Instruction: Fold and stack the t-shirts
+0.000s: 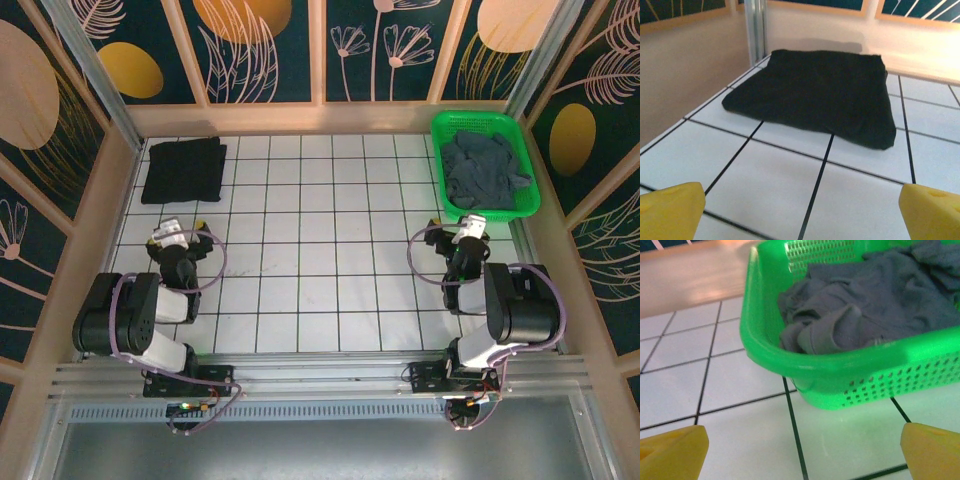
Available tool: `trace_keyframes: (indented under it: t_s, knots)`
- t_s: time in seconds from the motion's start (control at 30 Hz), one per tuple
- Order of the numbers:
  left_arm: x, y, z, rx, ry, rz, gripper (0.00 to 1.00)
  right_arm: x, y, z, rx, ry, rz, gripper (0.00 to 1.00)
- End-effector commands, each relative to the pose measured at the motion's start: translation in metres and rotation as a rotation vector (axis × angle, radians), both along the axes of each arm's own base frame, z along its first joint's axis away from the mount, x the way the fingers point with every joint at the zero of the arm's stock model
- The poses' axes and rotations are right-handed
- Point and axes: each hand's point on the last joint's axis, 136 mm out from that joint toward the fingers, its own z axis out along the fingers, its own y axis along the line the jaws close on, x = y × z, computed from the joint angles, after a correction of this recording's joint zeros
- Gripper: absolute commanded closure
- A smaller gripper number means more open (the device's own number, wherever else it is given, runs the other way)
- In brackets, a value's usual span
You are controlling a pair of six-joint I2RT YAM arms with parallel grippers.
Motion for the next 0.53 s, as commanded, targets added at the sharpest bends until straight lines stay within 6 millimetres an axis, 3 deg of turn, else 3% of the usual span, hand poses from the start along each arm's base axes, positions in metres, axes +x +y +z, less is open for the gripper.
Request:
trace_keyframes:
  t_s: [0.0, 0.5]
  knots:
    - [0.011, -0.003, 0.028, 0.017, -0.095, -0.023, 0.01, 0.008, 0.005, 0.026, -0.012, -0.103, 0.021, 0.01]
    - [0.009, -0.004, 0.03, 0.019, -0.105, -0.03, 0.01, 0.012, 0.016, 0.023, -0.025, -0.087, 0.097, 0.01]
